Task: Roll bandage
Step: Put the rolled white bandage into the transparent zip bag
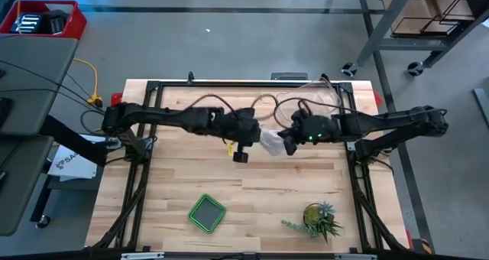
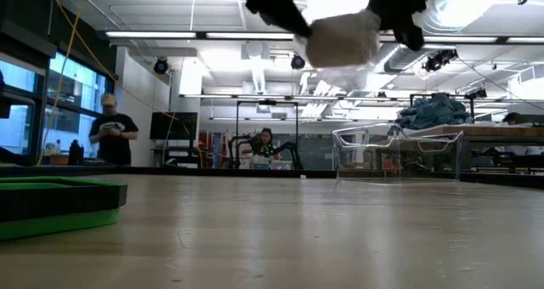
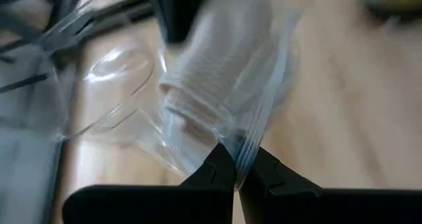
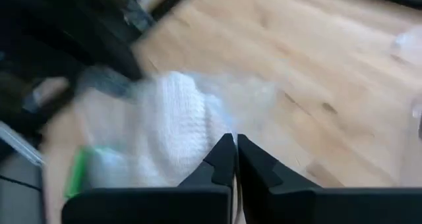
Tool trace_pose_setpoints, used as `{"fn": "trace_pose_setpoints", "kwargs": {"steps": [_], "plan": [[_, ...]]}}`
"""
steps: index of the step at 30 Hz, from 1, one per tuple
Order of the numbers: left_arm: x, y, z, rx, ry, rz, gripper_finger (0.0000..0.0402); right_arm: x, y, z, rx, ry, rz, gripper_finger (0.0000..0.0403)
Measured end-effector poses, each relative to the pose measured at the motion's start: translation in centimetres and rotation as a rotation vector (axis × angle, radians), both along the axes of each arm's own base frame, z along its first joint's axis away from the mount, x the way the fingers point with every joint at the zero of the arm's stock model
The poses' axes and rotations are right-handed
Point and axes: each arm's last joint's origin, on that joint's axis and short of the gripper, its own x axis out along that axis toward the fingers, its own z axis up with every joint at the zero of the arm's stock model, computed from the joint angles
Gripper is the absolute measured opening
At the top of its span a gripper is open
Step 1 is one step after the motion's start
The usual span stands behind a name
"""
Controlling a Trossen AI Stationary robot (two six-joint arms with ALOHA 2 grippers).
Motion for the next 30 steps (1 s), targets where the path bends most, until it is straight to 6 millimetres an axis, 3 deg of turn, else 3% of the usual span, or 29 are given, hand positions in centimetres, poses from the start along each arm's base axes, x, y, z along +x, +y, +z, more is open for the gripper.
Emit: {"fn": "trace_pose_setpoints", "kwargs": {"steps": [3,5,7,9,11,13,17,19,22,27,30], "plan": [[-0.5,0.3,0.3,-0.163,0.019,-0.101,0.0,0.3,0.3,-0.7,-0.004,0.036,-0.007,0.0],[-0.5,0.3,-1.2,-0.19,0.127,-0.122,0.0,0.7,0.4,0.1,-0.014,-0.042,-0.027,0.0],[-0.3,0.3,-1.9,-0.173,0.161,-0.084,0.0,1.1,0.5,-0.8,-0.026,0.009,-0.032,0.0],[-0.6,0.3,-1.0,-0.174,0.115,-0.034,0.0,1.9,0.6,-2.2,-0.02,0.076,-0.015,0.0],[-0.2,0.3,1.5,-0.168,-0.066,-0.009,0.0,2.6,0.8,-3.0,0.015,0.107,0.027,0.0],[-0.1,0.3,1.9,-0.163,-0.104,0.012,0.0,3.4,1.0,-2.9,0.033,0.061,0.033,0.0],[0.1,0.3,-1.9,-0.156,0.08,0.014,0.0,3.6,0.7,-1.6,0.0,-0.063,-0.062,0.0],[0.2,0.2,-2.3,-0.164,0.093,0.033,0.0003,3.5,0.6,-1.7,-0.001,-0.053,-0.079,0.0],[0.1,0.0,-0.6,-0.175,0.011,0.028,0.0021,3.5,0.7,-1.9,0.007,-0.031,-0.06,0.0],[0.2,0.0,-1.8,-0.164,0.071,0.017,0.0077,3.3,0.6,-2.6,-0.004,0.033,-0.077,0.0],[0.0,0.1,-1.1,-0.176,0.049,0.033,0.0116,3.4,0.7,-3.1,0.002,0.062,-0.074,0.0]]}}
